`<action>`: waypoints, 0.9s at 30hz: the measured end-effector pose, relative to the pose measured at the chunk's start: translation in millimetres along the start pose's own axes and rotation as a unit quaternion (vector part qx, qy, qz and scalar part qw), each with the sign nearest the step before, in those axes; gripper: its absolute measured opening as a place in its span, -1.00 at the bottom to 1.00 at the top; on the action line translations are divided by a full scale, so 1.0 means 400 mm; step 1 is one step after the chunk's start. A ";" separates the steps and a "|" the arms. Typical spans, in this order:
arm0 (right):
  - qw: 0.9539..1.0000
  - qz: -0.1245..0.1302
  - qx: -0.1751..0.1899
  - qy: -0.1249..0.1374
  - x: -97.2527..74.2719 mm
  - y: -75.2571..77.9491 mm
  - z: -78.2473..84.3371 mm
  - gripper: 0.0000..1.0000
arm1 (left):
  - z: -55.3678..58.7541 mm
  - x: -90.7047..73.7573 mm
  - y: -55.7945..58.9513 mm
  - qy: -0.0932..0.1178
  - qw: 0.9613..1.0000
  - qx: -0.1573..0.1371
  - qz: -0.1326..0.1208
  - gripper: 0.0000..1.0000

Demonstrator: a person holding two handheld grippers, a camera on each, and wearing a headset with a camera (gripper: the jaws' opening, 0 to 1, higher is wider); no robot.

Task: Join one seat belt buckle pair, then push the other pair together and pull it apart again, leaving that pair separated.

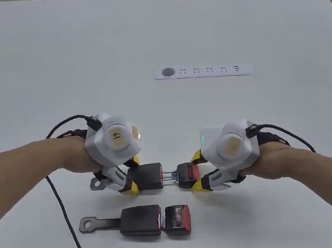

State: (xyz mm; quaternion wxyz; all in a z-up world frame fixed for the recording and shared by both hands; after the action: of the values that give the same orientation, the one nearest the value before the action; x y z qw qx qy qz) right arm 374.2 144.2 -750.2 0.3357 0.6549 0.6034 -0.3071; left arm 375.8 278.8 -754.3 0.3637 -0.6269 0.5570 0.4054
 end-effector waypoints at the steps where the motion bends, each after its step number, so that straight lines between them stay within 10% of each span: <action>1: 1.000 0.000 0.000 0.000 0.005 0.004 0.007 -0.41 | 0.000 0.000 0.000 0.000 1.000 0.000 0.000 -0.35; 27: 1.000 0.002 0.008 -0.017 -0.052 0.005 0.076 -0.40 | -0.005 -0.001 0.006 0.001 1.000 0.006 0.002 -0.35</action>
State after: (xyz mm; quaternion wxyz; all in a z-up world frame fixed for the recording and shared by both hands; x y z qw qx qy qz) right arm 374.4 107.6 -751.2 0.3414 0.6535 0.5937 -0.3223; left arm 373.7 277.0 -753.1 0.3662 -0.6242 0.5608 0.4022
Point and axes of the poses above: the centre of the closed fingertips' face, and the gripper's own axes: x roughly forward along the fingers, y roughly to its right, z roughly out of its underside, the point moved 3 cm from there along -x, roughly backward along the fingers, and after that the axes turned 2 degrees about -z, right-handed, at the moved point
